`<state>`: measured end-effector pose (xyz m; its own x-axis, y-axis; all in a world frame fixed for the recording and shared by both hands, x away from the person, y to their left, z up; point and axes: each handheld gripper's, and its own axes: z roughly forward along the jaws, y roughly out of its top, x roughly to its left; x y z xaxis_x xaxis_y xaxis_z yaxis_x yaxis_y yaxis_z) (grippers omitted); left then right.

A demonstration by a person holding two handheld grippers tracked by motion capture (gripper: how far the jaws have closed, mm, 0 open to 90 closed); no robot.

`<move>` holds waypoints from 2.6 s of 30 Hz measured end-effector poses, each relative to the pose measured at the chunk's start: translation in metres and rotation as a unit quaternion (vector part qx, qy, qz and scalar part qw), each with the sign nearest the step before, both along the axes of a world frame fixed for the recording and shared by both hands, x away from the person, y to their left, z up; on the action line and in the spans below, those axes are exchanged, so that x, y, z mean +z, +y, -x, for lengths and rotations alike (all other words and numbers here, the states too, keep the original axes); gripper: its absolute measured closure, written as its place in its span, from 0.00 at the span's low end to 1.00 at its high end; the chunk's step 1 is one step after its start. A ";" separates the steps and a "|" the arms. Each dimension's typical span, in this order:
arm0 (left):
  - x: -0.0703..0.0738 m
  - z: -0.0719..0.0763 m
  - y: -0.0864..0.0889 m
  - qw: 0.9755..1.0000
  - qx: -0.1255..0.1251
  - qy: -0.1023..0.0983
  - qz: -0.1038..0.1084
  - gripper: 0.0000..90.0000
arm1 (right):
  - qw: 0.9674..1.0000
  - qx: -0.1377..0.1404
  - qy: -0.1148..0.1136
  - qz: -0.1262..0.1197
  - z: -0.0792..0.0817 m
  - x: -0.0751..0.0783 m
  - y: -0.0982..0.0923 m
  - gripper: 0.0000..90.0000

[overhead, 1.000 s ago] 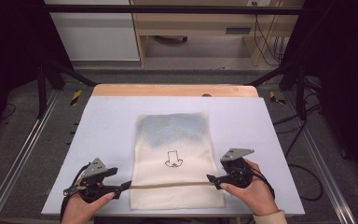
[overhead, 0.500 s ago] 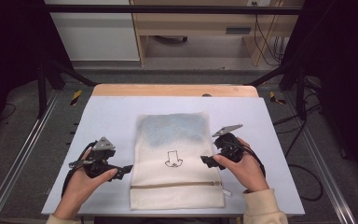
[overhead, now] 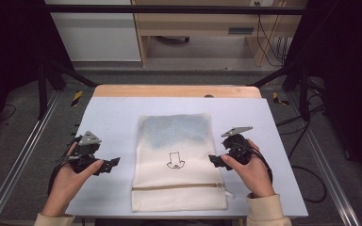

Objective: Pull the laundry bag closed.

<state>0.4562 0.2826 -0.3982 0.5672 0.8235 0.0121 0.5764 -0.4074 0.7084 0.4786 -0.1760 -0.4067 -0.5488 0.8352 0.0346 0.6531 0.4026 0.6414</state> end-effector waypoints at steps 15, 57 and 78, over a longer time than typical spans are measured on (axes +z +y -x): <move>-0.001 0.000 0.037 0.999 0.033 -0.027 0.033 0.06 | 0.998 -0.042 -0.037 -0.014 0.002 0.005 -0.030 0.07; -0.041 -0.006 0.075 0.998 0.046 -0.042 0.024 0.06 | 0.991 -0.118 -0.062 -0.024 0.005 -0.023 -0.101 0.11; -0.057 -0.008 0.068 0.998 0.031 -0.045 0.018 0.06 | 0.988 -0.120 -0.097 -0.028 0.005 -0.061 -0.106 0.11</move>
<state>0.4645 0.3507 -0.4554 0.5137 0.8574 0.0314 0.5325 -0.3473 0.7719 0.4733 -0.2818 -0.4674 -0.3352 0.9422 -0.0020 0.5877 0.2107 0.7811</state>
